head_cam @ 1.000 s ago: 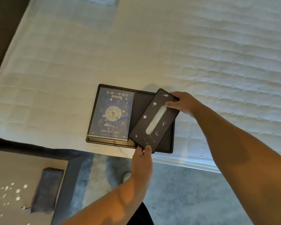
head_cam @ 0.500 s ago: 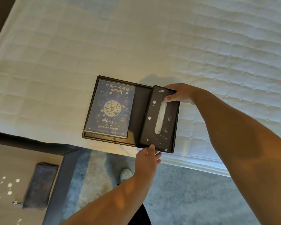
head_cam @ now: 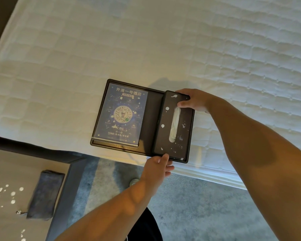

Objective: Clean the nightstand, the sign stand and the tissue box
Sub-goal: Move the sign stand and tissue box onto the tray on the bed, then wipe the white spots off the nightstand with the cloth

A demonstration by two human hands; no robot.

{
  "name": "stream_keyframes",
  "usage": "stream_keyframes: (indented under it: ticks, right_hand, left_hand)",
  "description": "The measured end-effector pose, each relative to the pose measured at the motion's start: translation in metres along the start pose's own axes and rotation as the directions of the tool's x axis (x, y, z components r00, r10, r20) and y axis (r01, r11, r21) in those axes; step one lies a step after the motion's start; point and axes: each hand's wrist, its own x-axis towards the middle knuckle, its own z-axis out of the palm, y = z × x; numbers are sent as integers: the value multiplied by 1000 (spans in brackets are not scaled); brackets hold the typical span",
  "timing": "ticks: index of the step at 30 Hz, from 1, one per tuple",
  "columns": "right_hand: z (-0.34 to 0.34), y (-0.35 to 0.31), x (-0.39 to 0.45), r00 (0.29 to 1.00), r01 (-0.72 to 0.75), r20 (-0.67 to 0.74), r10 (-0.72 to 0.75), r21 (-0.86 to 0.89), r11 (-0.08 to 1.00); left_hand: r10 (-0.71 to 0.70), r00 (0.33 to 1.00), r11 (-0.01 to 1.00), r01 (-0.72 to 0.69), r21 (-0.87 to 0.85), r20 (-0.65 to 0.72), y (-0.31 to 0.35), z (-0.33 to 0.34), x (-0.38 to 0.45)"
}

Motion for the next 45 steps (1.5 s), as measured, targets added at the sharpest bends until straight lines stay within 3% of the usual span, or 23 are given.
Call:
stream_keyframes:
  ticks: [4, 7, 10, 14, 17, 23, 27, 33, 39, 45]
  right_hand:
    - [9, 4, -13, 986, 5, -166, -21, -102, 995]
    - [26, 7, -28, 929, 28, -360, -90, -175, 984]
    - [48, 0, -44, 871, 36, -459, -177, -300, 953]
    - [87, -24, -69, 801, 105, -502, -325, -416, 903]
    - [123, -53, -84, 819, 203, -393, -418, -483, 852]
    - [222, -116, -106, 816, 402, -156, -557, -539, 740]
    - [298, -151, -109, 804, 498, 12, -595, -562, 661]
    - [395, -185, -106, 781, 594, 286, -555, -614, 519]
    - [478, -195, -90, 676, 712, 542, -500, -654, 254]
    - [520, -196, -69, 555, 787, 750, -360, -614, -66]
  left_hand:
    - [3, 1000, 992, -4, 122, 8, 9, -19, -3]
    - [20, 999, 981, -13, 192, -30, 15, -37, -10]
    - [83, 993, 943, -51, 330, -83, 17, -59, -16]
    - [294, 948, 761, -156, 630, -121, 7, -99, -36]
    - [344, 929, 662, -140, 736, -134, -10, -135, -55]
    - [443, 773, 734, -20, 679, -455, -48, -216, -105]
    - [311, 725, 853, 72, 517, -615, -90, -271, -131]
    - [169, 638, 937, 132, 323, -751, -165, -328, -158]
    - [58, 580, 970, 161, 185, -813, -250, -379, -172]
    - [1, 447, 964, 236, 119, -894, -318, -423, -175]
